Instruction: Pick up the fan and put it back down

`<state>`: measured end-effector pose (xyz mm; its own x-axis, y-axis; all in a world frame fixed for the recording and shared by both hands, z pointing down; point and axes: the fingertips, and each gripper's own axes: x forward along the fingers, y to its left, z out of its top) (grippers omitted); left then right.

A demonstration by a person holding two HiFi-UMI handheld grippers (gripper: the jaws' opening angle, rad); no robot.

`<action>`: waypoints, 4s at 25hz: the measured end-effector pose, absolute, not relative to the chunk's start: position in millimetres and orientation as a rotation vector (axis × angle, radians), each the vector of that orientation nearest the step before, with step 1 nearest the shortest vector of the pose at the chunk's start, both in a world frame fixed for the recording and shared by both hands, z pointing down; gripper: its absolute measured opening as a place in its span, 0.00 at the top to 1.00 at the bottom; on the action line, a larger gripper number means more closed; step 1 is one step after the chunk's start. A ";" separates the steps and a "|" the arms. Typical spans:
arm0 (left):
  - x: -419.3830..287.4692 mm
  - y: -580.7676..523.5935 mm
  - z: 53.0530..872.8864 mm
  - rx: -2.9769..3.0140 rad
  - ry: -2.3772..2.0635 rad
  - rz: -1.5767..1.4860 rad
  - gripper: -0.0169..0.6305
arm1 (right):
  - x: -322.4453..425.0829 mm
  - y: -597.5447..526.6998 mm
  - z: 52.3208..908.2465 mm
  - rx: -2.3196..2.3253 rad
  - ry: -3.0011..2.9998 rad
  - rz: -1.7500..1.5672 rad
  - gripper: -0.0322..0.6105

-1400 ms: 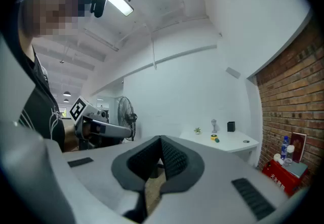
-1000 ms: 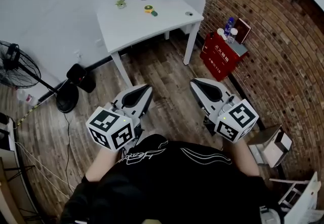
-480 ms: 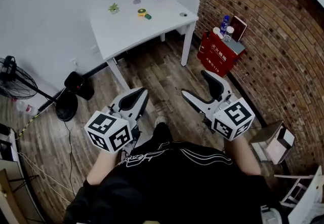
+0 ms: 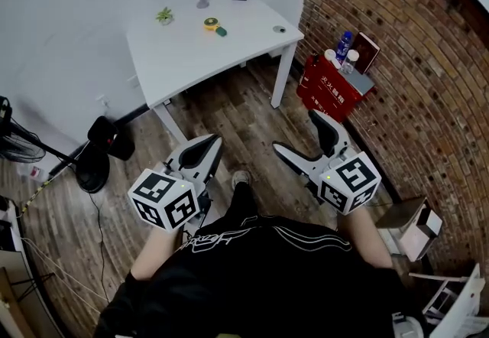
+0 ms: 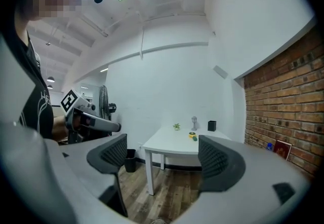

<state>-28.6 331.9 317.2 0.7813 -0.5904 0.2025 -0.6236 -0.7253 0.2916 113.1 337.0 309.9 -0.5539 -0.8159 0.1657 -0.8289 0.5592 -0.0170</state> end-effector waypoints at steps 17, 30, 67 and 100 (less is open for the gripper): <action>-36.1 40.0 354.4 2.473 -1.016 0.203 0.92 | 103.8 40.9 349.4 1.296 -2.622 0.298 0.28; -52.3 -56.5 379.3 2.417 -1.067 0.236 0.92 | 89.0 -57.2 377.0 1.264 -2.562 0.345 0.28; -129.9 -229.5 424.3 2.174 -1.292 0.242 0.92 | 21.7 -316.3 537.7 1.056 -2.303 0.536 0.33; -141.4 -253.9 446.9 2.103 -1.275 0.227 0.92 | 8.6 -343.0 594.3 0.981 -2.146 0.523 0.66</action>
<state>-141.4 -253.9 446.9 0.5095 -0.7264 0.4612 -0.8411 -0.3073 0.4452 8.6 -343.0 594.3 -0.4603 -0.4870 0.7423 -0.7737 0.6300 -0.0665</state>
